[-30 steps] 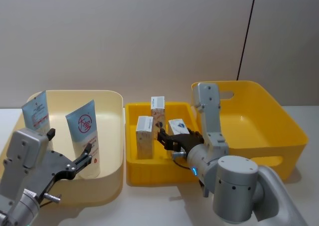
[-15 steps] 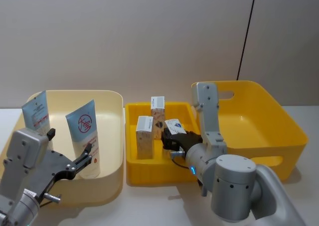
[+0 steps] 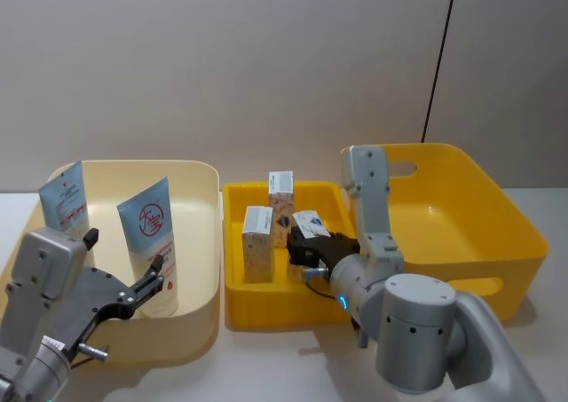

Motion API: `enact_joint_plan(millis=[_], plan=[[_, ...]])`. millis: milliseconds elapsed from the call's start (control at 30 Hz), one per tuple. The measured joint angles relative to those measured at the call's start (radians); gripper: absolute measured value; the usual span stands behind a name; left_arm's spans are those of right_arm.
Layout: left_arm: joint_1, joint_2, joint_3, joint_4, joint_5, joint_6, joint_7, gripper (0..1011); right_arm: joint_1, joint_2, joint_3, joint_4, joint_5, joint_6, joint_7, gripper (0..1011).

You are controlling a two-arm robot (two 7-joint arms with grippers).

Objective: Bimanual collaborative sorting of washing and personal care products

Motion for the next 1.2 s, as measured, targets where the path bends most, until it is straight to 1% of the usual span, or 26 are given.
enact_joint_plan(millis=[100,367,467,500,533,667,700,733,767,833,900,933,1200], plan=[[0.000,0.000,0.000,0.000,0.000,0.000,0.000,1002,0.000,0.002,0.001,-0.006,0.003,0.000,0.012,404],[0.000,0.000,0.000,0.000,0.000,0.000,0.000,1002,0.004,0.021,0.012,-0.056,0.037,0.001,0.082,404],[0.000,0.000,0.000,0.000,0.000,0.000,0.000,1002,0.009,0.030,0.021,-0.086,0.057,-0.003,0.119,404],[0.000,0.000,0.000,0.000,0.000,0.000,0.000,1002,0.009,0.030,0.021,-0.086,0.057,-0.003,0.119,404],[0.000,0.000,0.000,0.000,0.000,0.000,0.000,1002,0.013,0.034,0.028,-0.099,0.066,-0.006,0.134,404],[0.000,0.000,0.000,0.000,0.000,0.000,0.000,1002,0.023,0.043,0.045,-0.128,0.085,-0.015,0.163,404],[0.000,0.000,0.000,0.000,0.000,0.000,0.000,1002,0.029,0.047,0.054,-0.139,0.093,-0.019,0.174,404],[0.000,0.000,0.000,0.000,0.000,0.000,0.000,1002,0.029,0.047,0.054,-0.139,0.093,-0.019,0.174,404],[0.000,0.000,0.000,0.000,0.000,0.000,0.000,1002,0.035,0.052,0.065,-0.151,0.101,-0.024,0.181,406],[0.000,0.000,0.000,0.000,0.000,0.000,0.000,1002,0.039,0.055,0.075,-0.160,0.106,-0.030,0.187,404],[0.000,0.000,0.000,0.000,0.000,0.000,0.000,1002,0.049,0.063,0.095,-0.176,0.115,-0.040,0.193,404],[0.000,0.000,0.000,0.000,0.000,0.000,0.000,1002,0.050,0.063,0.097,-0.177,0.116,-0.041,0.193,404],[0.000,0.000,0.000,0.000,0.000,0.000,0.000,1002,0.066,0.075,0.148,-0.203,0.123,-0.065,0.180,404]])
